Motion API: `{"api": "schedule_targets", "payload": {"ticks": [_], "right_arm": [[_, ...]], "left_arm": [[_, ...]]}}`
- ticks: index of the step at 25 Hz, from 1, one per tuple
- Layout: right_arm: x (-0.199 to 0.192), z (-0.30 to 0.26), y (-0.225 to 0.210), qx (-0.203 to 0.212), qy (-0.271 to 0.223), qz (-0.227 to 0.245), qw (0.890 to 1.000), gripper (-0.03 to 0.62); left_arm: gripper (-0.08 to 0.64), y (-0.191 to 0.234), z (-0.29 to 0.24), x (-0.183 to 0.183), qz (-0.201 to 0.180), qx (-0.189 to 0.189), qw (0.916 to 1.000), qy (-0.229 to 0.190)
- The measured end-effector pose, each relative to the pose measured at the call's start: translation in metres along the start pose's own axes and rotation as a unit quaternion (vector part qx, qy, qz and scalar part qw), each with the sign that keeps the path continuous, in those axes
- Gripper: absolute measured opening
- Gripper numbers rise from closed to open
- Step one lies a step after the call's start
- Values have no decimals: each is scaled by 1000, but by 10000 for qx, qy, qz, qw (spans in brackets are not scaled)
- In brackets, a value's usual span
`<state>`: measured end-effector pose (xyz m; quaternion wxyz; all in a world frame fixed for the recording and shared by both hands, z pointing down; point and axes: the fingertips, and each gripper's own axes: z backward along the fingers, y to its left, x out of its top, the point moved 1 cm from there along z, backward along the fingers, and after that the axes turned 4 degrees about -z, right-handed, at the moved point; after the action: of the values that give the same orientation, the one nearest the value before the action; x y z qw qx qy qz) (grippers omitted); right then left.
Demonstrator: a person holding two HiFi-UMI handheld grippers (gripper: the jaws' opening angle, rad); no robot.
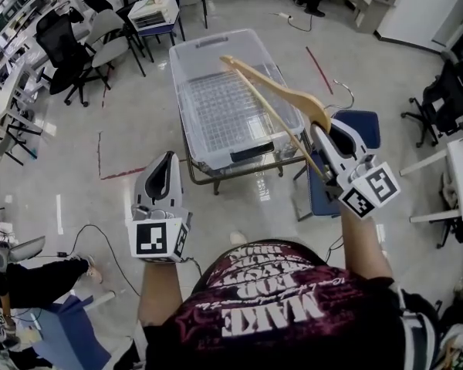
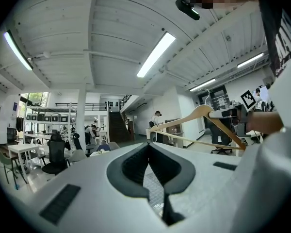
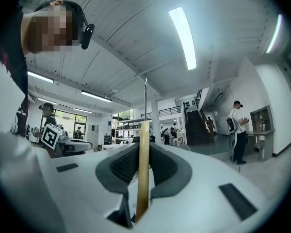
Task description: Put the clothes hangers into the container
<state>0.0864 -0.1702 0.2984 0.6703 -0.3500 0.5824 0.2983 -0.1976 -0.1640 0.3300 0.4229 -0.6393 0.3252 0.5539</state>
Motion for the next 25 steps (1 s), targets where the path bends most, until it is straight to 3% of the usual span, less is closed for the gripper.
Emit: {"api": "schedule_targets", "payload": {"ticks": [15,25], "right_arm": [[-21,-30,-2,-193,95,-69,9997,62],[-30,-94,-23,117,162,-254,9995,61]], "left_arm": [[6,22,-18,-33,187,-187,9996,90],[6,61,-46,-39,140,160,9994,275]]}}
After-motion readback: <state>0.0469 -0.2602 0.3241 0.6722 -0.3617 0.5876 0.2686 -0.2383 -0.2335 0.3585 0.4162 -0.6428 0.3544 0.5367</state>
